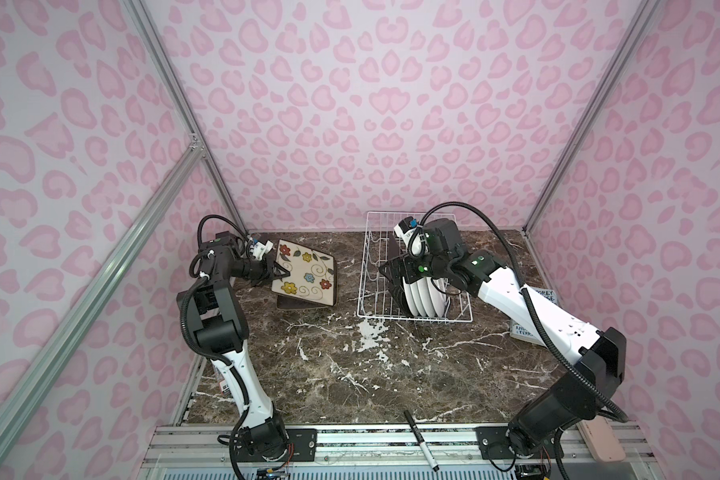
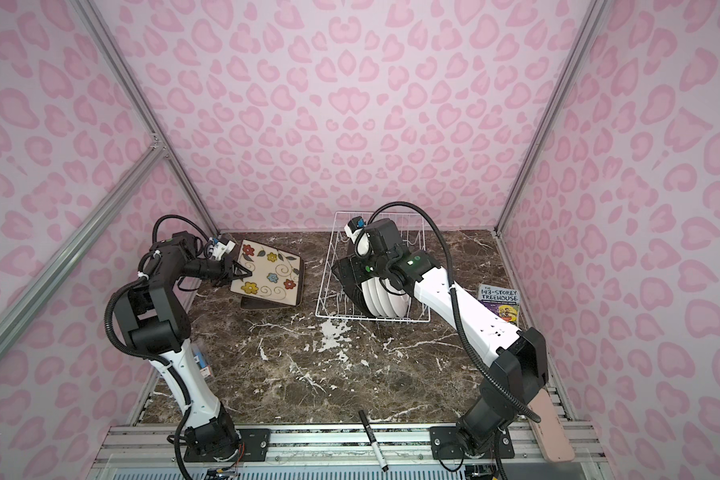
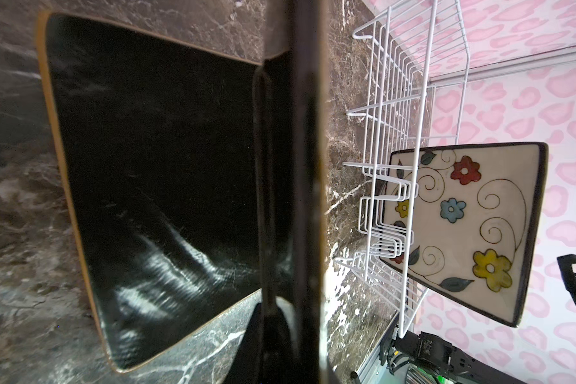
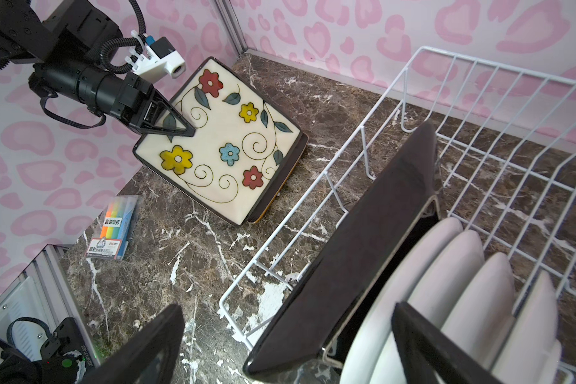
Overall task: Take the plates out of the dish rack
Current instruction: 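Lower the cream flowered plate flat onto the dark plates with the left gripper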
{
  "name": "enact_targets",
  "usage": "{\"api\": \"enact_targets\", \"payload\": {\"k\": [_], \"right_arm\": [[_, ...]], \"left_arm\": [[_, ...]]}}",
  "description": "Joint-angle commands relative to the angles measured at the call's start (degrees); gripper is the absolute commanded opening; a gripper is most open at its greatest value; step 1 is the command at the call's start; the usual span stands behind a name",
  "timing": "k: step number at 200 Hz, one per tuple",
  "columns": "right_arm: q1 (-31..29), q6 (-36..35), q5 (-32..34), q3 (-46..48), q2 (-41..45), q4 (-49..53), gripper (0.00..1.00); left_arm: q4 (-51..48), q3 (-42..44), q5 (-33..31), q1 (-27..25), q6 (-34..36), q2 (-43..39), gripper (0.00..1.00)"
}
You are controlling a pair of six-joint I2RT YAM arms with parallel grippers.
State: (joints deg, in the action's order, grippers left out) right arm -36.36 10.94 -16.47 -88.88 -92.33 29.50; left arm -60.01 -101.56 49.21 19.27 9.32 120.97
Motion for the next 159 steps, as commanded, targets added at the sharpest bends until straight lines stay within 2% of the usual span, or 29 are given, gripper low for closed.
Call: {"api": "enact_targets", "payload": {"k": [1, 132, 159], "right_arm": [[0.0, -0.4, 0.6, -0.2, -0.6, 0.2, 0.99], [-0.6, -0.7, 1.0, -1.1, -1.3, 1.7, 0.99], [-1.0, -0.9, 1.5, -1.0, -1.2, 2.1, 0.99]], "left_arm": [[0.1, -1.5, 7.7, 0.2, 1.5, 1.1, 0.03], [2.1, 1.1, 6.8, 1.0, 1.1, 4.9, 0.03], [2.1, 1.0, 6.4, 1.2, 0.9, 5.7, 0.07]]}}
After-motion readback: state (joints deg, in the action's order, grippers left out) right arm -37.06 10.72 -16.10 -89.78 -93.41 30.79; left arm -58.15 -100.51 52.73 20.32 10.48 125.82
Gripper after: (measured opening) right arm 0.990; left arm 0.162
